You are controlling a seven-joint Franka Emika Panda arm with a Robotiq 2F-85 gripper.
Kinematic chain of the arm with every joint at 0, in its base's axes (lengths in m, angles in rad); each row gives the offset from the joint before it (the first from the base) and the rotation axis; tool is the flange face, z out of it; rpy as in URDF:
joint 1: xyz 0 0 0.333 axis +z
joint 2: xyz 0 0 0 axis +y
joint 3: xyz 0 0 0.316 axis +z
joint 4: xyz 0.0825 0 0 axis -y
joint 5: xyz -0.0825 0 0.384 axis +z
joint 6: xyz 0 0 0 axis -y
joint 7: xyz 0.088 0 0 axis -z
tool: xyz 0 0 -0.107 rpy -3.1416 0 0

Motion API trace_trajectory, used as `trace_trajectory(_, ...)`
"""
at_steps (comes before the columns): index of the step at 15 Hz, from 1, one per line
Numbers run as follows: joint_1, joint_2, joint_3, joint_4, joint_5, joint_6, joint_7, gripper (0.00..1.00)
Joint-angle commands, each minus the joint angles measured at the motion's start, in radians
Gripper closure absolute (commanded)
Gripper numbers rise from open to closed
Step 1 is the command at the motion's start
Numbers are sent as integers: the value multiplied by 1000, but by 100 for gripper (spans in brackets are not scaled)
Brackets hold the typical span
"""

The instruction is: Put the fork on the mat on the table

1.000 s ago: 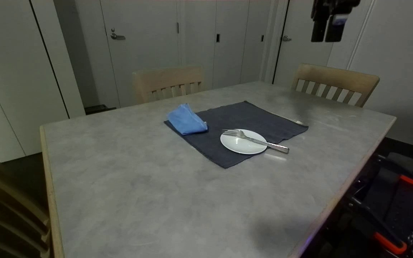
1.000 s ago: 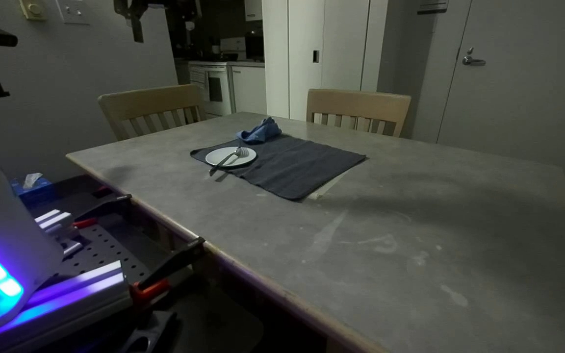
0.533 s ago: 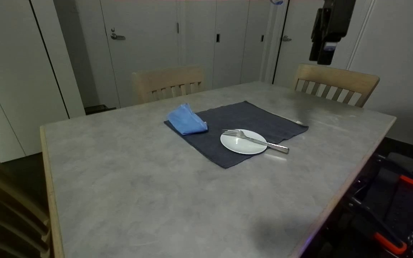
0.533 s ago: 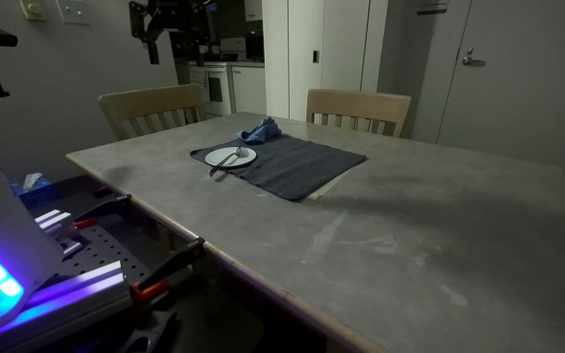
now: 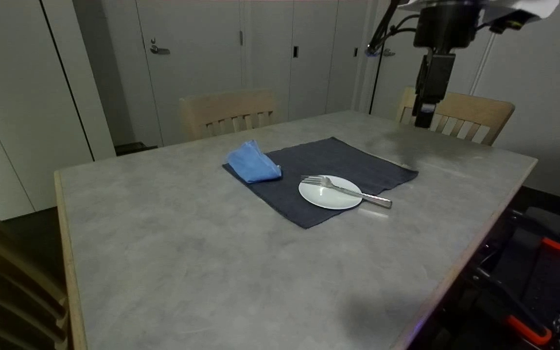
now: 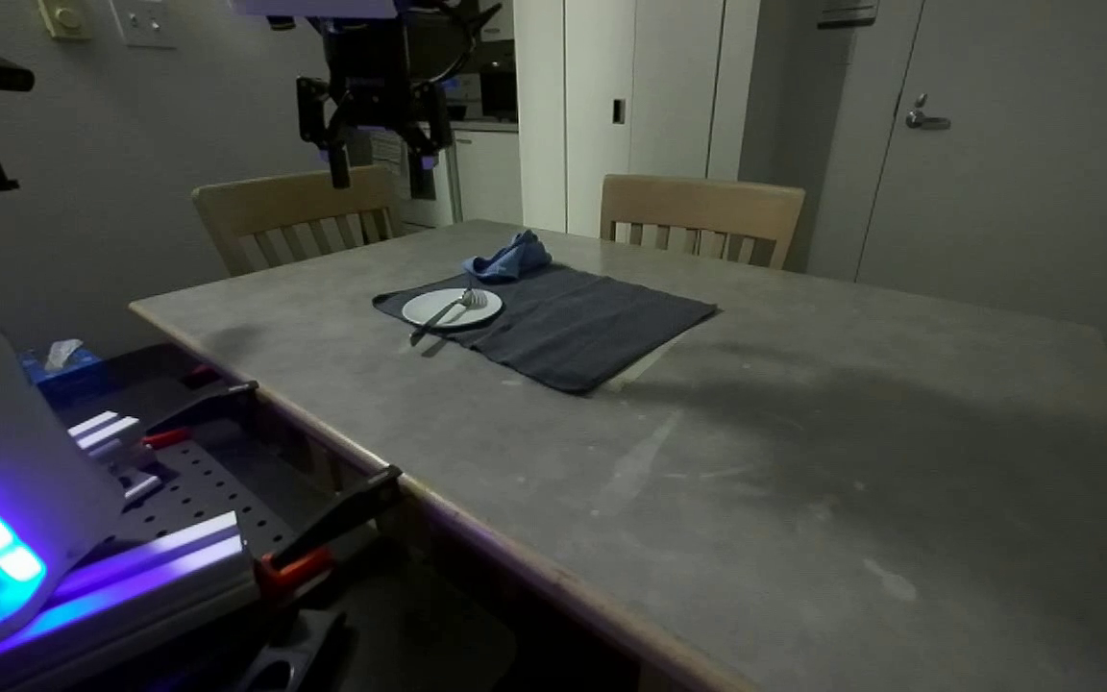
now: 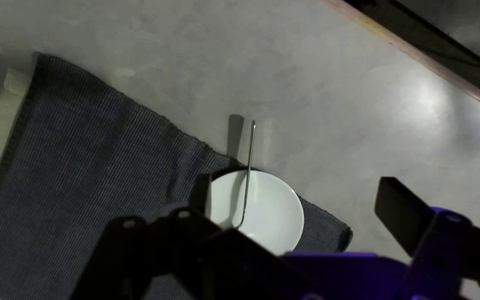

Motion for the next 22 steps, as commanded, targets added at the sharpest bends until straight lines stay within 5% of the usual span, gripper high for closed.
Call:
trace_trajectory(1, -17, 123, -4, 40, 21, -6, 18, 0)
trace_trajectory(2, -12, 55, 6, 4, 11, 0, 7, 0)
trace_trajectory(6, -20, 106, 9, 21, 13, 1, 19, 0)
trace_trajectory(22, -54, 538, 65, 204, -48, 137, -148, 0)
